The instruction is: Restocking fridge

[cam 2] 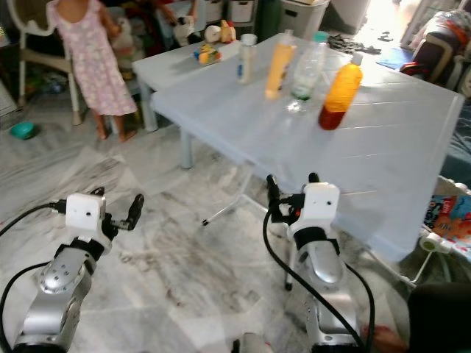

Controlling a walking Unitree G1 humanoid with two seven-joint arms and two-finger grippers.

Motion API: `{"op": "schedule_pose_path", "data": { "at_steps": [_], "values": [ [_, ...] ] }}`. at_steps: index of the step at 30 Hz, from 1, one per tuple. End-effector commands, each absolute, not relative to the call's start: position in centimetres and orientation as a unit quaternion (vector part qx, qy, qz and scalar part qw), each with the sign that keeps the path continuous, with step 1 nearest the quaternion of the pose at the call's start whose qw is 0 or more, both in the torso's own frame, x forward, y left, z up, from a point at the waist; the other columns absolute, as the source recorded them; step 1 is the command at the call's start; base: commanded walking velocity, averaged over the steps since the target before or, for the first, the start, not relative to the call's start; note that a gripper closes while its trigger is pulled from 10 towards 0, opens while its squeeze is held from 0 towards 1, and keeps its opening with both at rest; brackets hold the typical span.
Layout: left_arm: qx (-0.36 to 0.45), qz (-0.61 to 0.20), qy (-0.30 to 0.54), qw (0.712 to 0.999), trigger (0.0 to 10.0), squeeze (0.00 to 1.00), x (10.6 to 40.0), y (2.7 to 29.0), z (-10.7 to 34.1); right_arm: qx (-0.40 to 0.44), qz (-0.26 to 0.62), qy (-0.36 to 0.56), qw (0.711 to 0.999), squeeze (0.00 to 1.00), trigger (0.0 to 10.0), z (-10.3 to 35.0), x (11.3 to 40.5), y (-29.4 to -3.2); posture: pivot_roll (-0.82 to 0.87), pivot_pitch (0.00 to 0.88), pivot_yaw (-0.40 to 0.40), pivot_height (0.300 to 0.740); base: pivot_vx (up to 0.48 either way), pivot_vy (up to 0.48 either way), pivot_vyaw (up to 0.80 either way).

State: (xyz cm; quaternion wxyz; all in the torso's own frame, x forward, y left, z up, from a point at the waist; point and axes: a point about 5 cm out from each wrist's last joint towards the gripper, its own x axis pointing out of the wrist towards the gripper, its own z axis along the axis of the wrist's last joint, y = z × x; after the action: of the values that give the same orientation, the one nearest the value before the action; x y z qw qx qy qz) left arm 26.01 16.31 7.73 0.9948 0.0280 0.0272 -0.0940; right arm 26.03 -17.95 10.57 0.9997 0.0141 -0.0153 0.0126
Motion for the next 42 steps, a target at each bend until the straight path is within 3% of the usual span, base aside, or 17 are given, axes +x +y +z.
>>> {"op": "schedule_pose_path", "data": {
  "at_steps": [1,12,26,34,42],
  "values": [
    [0.036,-0.072,0.019,0.997,10.0,0.0,26.4,17.6,8.2,0.024,0.023,-0.028,0.999,0.0,10.0,11.2,26.3,-17.0,-0.03,0.003,-0.033,0.74,0.45,0.0,-0.56],
    [0.027,-0.064,0.006,0.998,10.0,0.0,27.0,17.3,8.4,0.024,0.029,-0.031,0.999,0.0,10.0,11.6,26.7,-16.8,-0.03,0.0,-0.033,0.74,0.43,0.0,-0.67],
    [0.023,-0.068,0.004,0.997,10.0,0.0,27.5,16.9,8.5,0.016,0.032,-0.027,0.999,0.0,10.0,11.3,26.8,-16.8,-0.03,0.004,-0.028,0.74,0.38,0.288,-0.34],
    [0.027,-0.065,0.005,0.998,10.0,0.0,27.6,17.0,8.4,0.013,0.038,-0.025,0.999,0.0,10.0,11.1,26.6,-16.7,-0.03,0.007,-0.03,0.74,0.0,0.035,0.0],
    [0.033,-0.072,-0.001,0.997,10.0,0.0,27.6,16.7,8.4,0.01,0.046,-0.028,0.999,0.0,10.0,11.2,26.9,-16.6,-0.04,0.006,-0.033,0.74,0.0,0.438,-0.31]
  ]
}}
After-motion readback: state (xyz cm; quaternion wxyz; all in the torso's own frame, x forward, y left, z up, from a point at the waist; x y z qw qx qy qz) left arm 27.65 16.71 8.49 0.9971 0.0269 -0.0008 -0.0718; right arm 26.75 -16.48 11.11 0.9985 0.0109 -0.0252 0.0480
